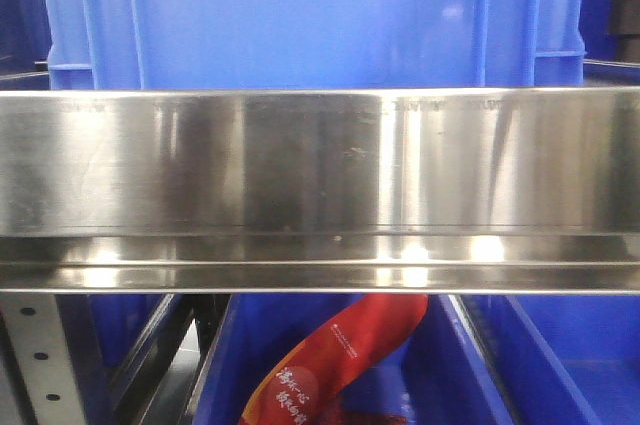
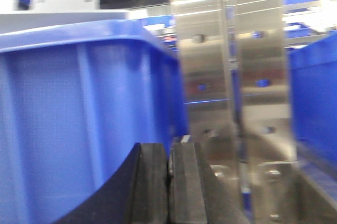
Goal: Grab PVC pipe and place in blue bin
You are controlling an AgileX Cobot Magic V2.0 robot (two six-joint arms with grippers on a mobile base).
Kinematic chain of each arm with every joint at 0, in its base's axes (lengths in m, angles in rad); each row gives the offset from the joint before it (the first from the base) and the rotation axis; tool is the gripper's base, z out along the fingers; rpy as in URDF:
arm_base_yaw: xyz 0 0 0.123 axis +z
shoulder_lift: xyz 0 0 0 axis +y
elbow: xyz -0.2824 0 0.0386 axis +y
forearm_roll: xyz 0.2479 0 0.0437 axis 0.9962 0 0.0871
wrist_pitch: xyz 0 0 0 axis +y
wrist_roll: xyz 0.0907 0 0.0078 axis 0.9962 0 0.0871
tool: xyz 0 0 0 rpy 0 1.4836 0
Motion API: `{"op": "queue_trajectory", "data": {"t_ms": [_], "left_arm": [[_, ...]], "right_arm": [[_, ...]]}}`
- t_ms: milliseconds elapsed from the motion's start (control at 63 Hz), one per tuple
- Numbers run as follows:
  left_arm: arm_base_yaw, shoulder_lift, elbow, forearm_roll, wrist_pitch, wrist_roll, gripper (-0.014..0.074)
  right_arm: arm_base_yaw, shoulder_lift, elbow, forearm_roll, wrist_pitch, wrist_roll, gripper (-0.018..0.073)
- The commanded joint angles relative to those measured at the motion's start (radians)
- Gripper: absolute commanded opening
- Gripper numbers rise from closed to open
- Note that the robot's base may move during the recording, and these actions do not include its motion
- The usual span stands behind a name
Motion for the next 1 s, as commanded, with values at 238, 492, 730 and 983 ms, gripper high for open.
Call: {"op": "queue_trajectory", "data": {"t_ms": [238, 492, 730, 983], "left_arm": [[0.125, -0.007, -0.001, -0.005, -0.011, -0.008, -0.0111], [0.03, -0.007, -0.001, -0.005, -0.003, -0.008, -0.0111], [0.022, -0.01, -0.001, -0.001, 0.04, -0.008, -0.0111], [0.022, -0.042, -0.001, 0.001, 0.049, -0.008, -0.0111]], "right_arm": [[0.0, -0.006, 0.0, -0.007, -0.016, -0.001, -0.0163], [0.0, -0.006, 0.0, -0.007, -0.016, -0.001, -0.0163], [0.0, -0.006, 0.0, -0.007, -0.016, -0.001, -0.0163], [0.0, -0.006, 0.0, -0.007, -0.016, -0.001, -0.0163]]}}
